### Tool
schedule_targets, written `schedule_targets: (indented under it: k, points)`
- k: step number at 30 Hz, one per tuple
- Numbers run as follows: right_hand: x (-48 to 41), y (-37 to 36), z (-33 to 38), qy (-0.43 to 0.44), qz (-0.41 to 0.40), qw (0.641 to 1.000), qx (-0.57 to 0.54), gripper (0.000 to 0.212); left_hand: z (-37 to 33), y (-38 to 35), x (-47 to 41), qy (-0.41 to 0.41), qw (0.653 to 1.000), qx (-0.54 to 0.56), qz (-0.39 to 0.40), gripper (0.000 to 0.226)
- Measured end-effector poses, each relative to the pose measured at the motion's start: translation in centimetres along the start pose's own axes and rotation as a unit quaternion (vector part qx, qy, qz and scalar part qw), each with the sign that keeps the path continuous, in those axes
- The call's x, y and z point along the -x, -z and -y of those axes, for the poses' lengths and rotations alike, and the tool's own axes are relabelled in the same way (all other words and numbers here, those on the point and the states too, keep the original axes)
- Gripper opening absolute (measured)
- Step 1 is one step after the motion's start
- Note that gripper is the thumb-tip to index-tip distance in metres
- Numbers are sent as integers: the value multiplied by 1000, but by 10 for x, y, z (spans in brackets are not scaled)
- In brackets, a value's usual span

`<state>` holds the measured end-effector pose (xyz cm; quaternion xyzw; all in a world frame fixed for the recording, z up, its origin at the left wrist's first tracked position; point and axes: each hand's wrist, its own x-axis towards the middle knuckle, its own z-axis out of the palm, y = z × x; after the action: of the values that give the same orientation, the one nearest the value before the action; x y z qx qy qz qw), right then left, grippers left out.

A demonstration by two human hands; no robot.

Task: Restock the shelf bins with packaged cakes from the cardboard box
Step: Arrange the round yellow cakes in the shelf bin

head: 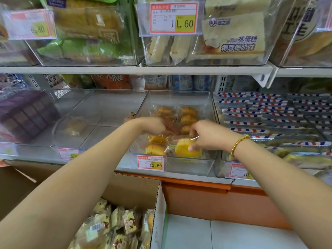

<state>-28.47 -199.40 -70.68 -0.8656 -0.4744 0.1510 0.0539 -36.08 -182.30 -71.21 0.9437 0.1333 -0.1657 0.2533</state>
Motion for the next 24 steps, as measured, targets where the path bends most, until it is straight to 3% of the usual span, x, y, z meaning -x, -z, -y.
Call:
schedule_targets:
  k: [5,9,14,19,24]
  points:
    - [-2,-14,-2,-14,19,998,65,32,-2,-3,-2,-9,1000,11,11,47]
    - [-4,-25,1,-6,-13,992,122,18,-3,-8,4,-9,1000,7,20,42]
    - [1,-38,3,61,-102,982,147,39,-8,-20,8,-3,1000,-30,3,47]
    - [16,-41,11,78,-29,983,166,37,-5,-27,16,8,1000,-21,-15,58]
    - [20,-52,19,75,-22,975,208,37,-10,-39,26,-9,999,-35,-25,56]
